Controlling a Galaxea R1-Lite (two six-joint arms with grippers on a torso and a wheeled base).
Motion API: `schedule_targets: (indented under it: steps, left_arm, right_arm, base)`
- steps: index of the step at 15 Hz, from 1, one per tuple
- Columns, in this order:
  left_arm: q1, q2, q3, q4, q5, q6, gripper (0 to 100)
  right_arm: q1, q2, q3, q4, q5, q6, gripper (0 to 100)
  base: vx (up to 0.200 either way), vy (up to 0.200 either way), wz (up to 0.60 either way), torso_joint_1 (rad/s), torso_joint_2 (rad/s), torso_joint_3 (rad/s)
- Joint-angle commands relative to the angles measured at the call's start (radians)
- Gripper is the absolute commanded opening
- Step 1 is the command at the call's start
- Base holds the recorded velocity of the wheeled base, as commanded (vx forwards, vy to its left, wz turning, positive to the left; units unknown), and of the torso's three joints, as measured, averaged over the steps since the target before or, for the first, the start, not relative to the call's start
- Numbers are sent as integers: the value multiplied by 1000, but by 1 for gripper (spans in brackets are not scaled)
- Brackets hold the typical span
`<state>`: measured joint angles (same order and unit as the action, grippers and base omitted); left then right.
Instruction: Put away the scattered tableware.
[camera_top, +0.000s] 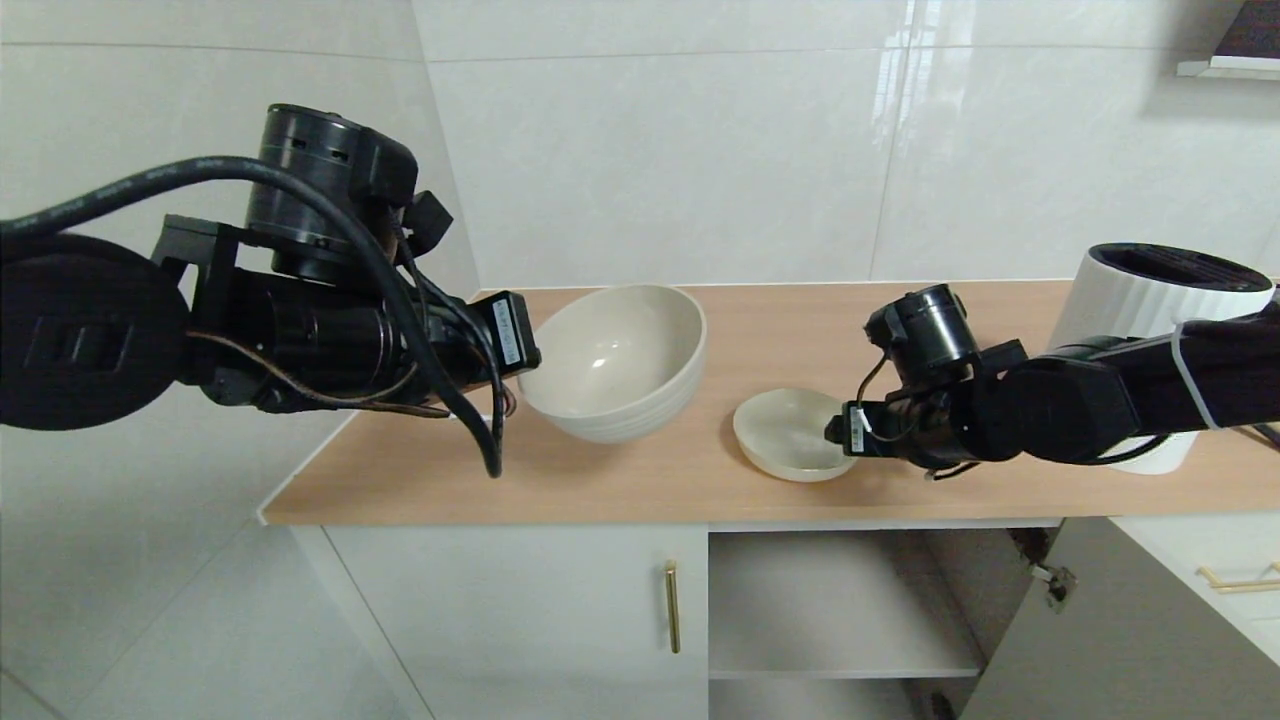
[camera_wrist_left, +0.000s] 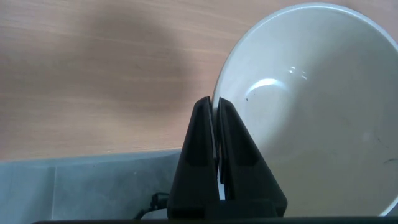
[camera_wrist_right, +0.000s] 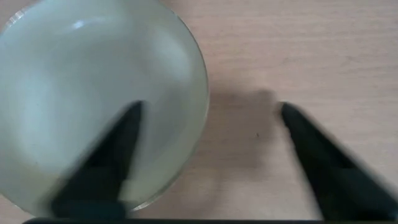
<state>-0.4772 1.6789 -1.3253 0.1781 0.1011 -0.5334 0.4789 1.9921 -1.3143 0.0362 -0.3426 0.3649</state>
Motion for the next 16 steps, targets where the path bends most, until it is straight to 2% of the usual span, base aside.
schedule_targets:
  steps: [1,7,8,9,10,12,13,16]
  left_arm:
    - [-1,-2,0,0,0,0,0]
    - [-4,-38,0,1,-1,-3,0]
    - [-3,-41,5,9,-1,1,0]
    - [-4,-45,18,12,-1,20,0]
    - [-6,-56,48,14,3,43,0]
    - [-52,-134,132,12,6,66,0]
    - [-55,-159,164,12,6,82,0]
    - [-55,-159,195,9,6,75,0]
  right_arm:
    - [0,5,0,-7,0,6,0]
    - [-2,-3,0,-5,10,9,0]
    - [-2,-16,3,-4,13,17,0]
    - [-2,-39,6,-1,20,26,0]
    - [-2,-85,18,5,59,37,0]
    - [-2,-187,72,10,177,37,0]
    - [0,-223,78,42,224,37,0]
    - [0,-283,78,142,249,37,0]
  base:
    - [0,0,0,0,0,0]
    - [0,0,0,0,0,0]
    - [0,0,0,0,0,0]
    - [0,0,0,0,0,0]
    - [0,0,0,0,0,0]
    - [0,0,0,0,0,0]
    - [0,0,0,0,0,0]
    - [0,0,0,0,0,0]
